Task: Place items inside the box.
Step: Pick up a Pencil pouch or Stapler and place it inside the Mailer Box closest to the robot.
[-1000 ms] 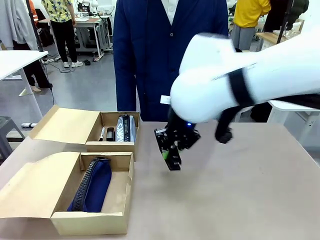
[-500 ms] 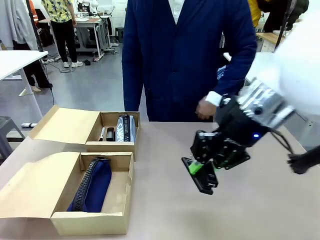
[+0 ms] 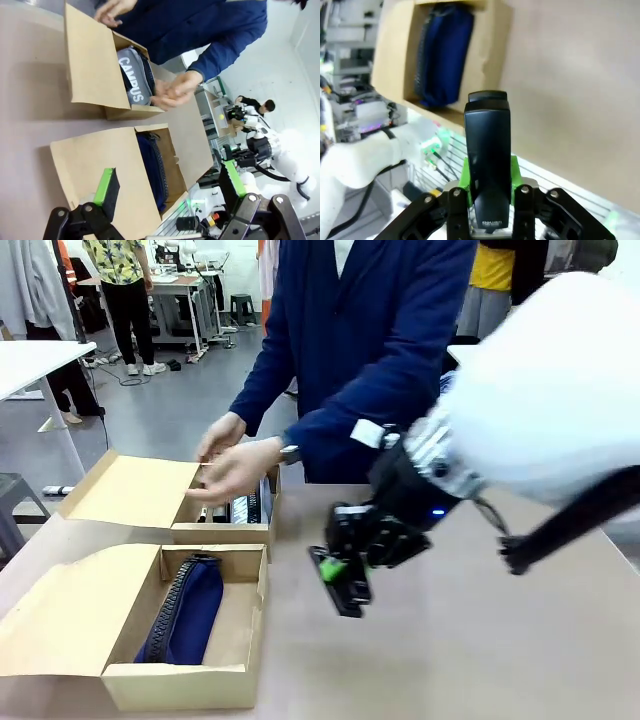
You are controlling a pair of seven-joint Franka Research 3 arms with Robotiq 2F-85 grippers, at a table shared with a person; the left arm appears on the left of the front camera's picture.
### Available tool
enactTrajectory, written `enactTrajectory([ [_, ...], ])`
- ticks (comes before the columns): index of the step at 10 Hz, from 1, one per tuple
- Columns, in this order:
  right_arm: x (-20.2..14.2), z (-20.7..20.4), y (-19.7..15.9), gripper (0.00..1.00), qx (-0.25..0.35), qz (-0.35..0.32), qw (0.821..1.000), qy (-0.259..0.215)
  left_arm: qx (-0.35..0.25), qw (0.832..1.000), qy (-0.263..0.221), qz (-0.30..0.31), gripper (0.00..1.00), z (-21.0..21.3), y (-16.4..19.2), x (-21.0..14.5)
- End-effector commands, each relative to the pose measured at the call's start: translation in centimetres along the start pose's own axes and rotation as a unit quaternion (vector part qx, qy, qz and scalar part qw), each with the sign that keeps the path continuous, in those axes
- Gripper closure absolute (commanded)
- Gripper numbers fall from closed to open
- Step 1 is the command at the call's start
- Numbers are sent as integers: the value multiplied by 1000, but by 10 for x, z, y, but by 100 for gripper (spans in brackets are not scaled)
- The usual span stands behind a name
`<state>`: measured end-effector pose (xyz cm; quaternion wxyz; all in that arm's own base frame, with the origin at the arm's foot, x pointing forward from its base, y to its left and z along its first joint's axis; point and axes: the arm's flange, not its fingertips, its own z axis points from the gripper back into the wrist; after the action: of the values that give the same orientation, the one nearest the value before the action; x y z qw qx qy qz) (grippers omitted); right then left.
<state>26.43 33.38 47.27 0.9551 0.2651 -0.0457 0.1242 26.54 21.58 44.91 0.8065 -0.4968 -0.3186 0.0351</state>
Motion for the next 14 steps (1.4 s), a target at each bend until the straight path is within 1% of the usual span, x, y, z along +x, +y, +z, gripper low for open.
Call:
enactTrajectory([
  [1,34,-45,30,67,-18,23,999,23,-10,1000,-8,-7,0,-1,0,-1],
  [2,38,-53,32,67,-28,21,999,32,-10,1000,-8,-7,0,-1,0,-1],
  [3,38,-35,21,67,-12,19,1000,6,-10,1000,-8,-7,0,-1,0,-1],
  [4,28,3,-4,67,3,4,1000,-27,-10,1000,-8,-7,0,-1,0,-1],
  [5,8,46,-42,67,20,-14,999,-46,-10,1000,-8,-7,0,-1,0,-1],
  [6,-28,89,-89,67,20,-33,997,-68,-10,1000,-8,-7,0,-1,0,-1],
  [7,-60,114,-128,67,34,-54,994,-83,-10,1000,-8,-7,0,-1,0,-1],
  [8,-87,128,-162,67,52,-82,991,-94,-10,1000,-8,-7,0,-1,0,-1],
  [9,-109,135,-195,67,77,-125,983,-108,-10,1000,-8,-7,0,-1,0,-1],
  [10,-119,133,-220,67,89,-151,978,-112,-10,1000,-8,-7,0,-1,0,-1],
  [11,-122,125,-234,67,103,-155,976,-113,-10,1000,-8,-7,0,-1,0,-1],
  [12,-117,115,-240,67,99,-163,977,-98,-10,1000,-8,-7,0,-1,0,-1],
  [13,-108,108,-240,67,87,-164,978,-97,-10,1000,-8,-7,0,-1,0,-1],
  [14,-101,107,-239,67,69,-197,972,-105,-10,1000,-8,-7,0,-1,0,-1],
])
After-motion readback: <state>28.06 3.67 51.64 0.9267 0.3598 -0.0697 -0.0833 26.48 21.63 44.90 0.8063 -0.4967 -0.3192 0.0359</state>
